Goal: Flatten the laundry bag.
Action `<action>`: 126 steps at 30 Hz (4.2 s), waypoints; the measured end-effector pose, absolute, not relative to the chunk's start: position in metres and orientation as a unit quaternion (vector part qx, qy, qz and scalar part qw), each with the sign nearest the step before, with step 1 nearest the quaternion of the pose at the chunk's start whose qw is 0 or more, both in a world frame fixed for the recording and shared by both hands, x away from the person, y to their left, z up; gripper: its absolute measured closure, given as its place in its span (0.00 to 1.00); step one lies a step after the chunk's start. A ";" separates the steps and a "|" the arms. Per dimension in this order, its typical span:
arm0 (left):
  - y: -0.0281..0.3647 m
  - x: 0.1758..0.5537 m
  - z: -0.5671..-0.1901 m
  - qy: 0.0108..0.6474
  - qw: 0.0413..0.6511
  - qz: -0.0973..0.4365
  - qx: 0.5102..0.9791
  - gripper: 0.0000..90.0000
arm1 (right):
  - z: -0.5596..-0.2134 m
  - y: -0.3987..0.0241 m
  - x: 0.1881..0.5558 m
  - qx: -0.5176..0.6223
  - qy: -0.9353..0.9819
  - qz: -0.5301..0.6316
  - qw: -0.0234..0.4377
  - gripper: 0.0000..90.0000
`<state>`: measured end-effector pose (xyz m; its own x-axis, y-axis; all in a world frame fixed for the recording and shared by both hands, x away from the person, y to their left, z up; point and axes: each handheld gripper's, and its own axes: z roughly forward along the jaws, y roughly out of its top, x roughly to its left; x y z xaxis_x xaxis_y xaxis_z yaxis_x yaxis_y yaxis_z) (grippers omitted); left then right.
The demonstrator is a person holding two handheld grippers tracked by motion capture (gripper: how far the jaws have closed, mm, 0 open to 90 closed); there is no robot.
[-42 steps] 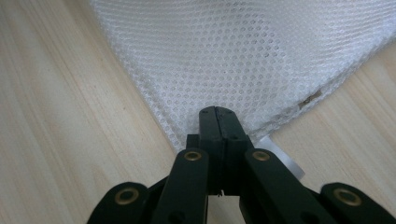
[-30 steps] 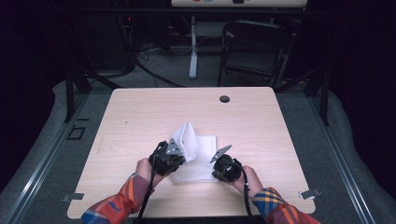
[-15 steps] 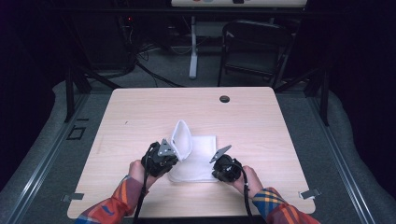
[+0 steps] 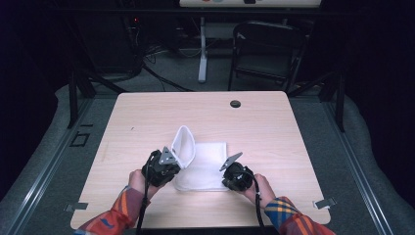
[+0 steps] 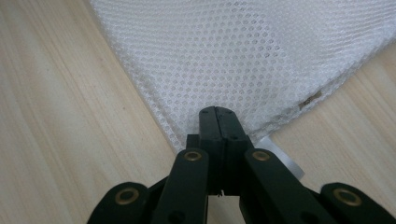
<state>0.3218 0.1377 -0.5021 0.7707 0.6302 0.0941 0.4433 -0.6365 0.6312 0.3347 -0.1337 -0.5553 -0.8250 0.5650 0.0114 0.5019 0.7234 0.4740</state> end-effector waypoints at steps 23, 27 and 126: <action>0.161 0.324 -0.508 0.336 0.270 0.135 0.892 0.95 | -0.555 -0.133 0.335 0.288 0.926 0.235 0.068 1.00; 0.168 0.325 -0.511 0.348 0.261 0.127 0.892 0.96 | -0.556 -0.133 0.334 0.289 0.925 0.238 0.069 1.00; 0.117 0.342 -0.551 0.204 0.184 0.067 0.959 0.91 | -0.537 -0.162 0.338 0.335 0.913 0.231 0.036 0.21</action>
